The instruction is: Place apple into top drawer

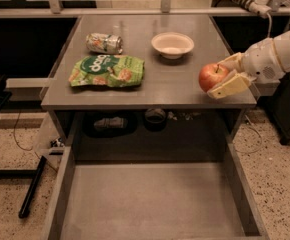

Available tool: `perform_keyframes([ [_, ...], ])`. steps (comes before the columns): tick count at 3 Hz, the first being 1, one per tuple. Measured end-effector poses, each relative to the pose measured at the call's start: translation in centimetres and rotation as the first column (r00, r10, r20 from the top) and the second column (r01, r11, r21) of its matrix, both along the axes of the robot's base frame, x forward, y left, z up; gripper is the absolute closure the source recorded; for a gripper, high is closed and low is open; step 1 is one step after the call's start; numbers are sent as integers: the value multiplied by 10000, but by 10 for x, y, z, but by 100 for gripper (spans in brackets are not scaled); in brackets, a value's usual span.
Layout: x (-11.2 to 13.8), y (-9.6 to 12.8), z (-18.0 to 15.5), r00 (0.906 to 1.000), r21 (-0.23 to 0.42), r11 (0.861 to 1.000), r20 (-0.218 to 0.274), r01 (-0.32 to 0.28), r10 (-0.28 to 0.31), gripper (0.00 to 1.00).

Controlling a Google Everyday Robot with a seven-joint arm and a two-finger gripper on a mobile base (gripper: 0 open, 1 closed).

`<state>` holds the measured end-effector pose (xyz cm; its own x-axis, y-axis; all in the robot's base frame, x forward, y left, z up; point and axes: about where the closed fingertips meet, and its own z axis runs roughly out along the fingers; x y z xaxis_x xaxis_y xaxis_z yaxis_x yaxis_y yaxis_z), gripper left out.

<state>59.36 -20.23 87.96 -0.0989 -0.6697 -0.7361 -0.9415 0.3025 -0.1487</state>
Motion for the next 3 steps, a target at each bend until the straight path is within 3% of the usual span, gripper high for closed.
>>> perform_keyframes([
  [1, -44, -22, -18, 9993, -429, 9988, 296, 226, -214, 100],
  [3, -111, -34, -87, 9988, -1025, 9940, -252, 389, -417, 100],
])
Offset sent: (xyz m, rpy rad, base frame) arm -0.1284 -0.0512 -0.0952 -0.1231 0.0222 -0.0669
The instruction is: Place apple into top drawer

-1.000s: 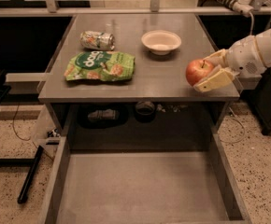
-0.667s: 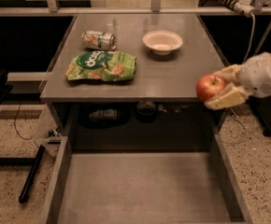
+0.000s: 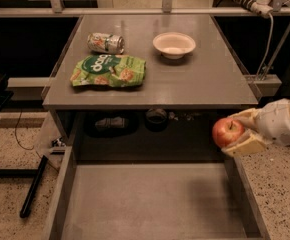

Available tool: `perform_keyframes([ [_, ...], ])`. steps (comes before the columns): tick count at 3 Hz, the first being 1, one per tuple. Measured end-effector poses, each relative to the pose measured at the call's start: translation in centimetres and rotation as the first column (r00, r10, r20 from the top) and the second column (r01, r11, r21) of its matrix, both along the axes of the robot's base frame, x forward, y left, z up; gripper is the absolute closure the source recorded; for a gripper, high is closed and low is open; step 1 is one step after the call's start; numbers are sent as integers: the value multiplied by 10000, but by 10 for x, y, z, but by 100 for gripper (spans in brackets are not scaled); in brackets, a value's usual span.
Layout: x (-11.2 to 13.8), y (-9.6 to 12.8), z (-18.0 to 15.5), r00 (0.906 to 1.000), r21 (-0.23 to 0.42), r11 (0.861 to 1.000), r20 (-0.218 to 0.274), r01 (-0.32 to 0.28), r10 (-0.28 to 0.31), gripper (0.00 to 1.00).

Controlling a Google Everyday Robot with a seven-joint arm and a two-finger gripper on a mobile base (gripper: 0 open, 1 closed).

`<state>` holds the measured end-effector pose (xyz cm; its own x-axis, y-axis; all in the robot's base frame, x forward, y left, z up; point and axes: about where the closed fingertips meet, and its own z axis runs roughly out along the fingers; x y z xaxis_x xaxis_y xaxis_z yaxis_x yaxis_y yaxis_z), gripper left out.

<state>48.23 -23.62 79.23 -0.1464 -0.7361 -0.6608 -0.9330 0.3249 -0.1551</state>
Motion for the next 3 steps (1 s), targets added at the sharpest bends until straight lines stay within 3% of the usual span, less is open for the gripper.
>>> perform_keyframes([
  [1, -30, 20, -39, 9971, -26, 9992, -649, -403, 401, 100],
  [2, -30, 20, -40, 9970, -25, 9992, -651, -409, 407, 100],
  [3, -34, 51, -68, 9916, 252, 9963, -979, -825, 845, 100],
])
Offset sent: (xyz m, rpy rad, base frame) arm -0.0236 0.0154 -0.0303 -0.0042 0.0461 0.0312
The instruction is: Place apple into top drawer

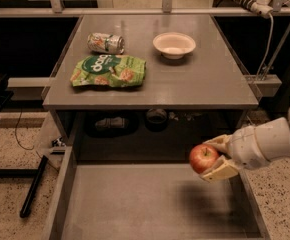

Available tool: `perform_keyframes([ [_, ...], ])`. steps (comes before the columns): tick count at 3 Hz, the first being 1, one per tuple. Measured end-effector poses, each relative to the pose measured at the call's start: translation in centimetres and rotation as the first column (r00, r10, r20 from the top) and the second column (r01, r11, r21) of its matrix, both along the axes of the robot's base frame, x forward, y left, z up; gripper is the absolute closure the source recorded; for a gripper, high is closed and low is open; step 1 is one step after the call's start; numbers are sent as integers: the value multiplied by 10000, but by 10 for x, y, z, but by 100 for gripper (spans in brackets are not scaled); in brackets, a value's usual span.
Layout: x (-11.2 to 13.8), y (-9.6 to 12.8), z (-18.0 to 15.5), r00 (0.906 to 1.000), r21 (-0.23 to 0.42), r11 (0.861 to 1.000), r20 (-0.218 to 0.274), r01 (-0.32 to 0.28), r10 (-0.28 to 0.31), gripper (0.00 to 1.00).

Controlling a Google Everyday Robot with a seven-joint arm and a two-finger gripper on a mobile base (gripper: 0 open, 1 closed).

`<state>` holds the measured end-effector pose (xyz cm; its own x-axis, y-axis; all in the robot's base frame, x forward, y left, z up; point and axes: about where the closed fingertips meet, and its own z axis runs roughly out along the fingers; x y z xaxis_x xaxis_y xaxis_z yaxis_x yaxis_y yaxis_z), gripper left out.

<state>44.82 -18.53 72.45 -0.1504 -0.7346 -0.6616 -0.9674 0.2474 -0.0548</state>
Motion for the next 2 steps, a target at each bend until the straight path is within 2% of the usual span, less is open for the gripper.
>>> perform_keyframes([
  [1, 2, 34, -34, 9996, 348, 9991, -168, -228, 234, 100],
  [2, 9, 53, -48, 9999, 665, 9978, -113, -22, 29, 100],
])
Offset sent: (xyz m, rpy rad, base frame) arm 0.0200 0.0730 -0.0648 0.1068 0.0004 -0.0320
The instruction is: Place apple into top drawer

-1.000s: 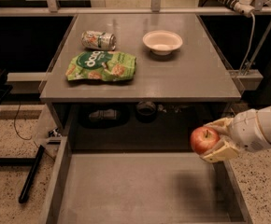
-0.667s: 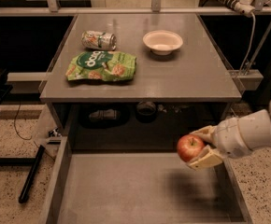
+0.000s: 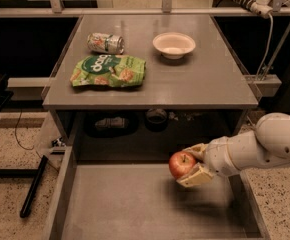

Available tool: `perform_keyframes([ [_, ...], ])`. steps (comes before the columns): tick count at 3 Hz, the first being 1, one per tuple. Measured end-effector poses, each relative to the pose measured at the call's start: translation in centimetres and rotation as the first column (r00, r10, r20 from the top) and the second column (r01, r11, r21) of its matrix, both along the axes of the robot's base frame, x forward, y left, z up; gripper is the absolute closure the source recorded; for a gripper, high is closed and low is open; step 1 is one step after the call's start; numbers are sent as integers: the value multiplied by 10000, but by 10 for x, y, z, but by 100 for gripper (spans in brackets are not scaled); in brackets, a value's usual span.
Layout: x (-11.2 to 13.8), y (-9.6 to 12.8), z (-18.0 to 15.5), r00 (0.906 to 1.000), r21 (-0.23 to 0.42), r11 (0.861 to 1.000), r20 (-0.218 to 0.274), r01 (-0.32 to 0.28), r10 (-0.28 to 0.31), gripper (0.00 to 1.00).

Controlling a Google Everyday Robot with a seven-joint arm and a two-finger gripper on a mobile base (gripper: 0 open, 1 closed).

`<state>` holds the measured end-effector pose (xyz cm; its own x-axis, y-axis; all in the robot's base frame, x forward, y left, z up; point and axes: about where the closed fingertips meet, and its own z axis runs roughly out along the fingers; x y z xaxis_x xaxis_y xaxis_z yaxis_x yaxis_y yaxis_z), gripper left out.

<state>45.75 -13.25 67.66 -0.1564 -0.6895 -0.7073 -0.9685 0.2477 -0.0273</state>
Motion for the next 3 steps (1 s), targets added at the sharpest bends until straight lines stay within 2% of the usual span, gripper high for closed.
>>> perform_keyframes([
  [1, 4, 11, -9, 9974, 216, 9974, 175, 694, -697, 100],
  [2, 1, 17, -24, 9899, 461, 9902, 460, 1318, -1339, 100],
  [3, -4, 29, -40, 9856, 657, 9882, 893, 1383, -1439, 100],
])
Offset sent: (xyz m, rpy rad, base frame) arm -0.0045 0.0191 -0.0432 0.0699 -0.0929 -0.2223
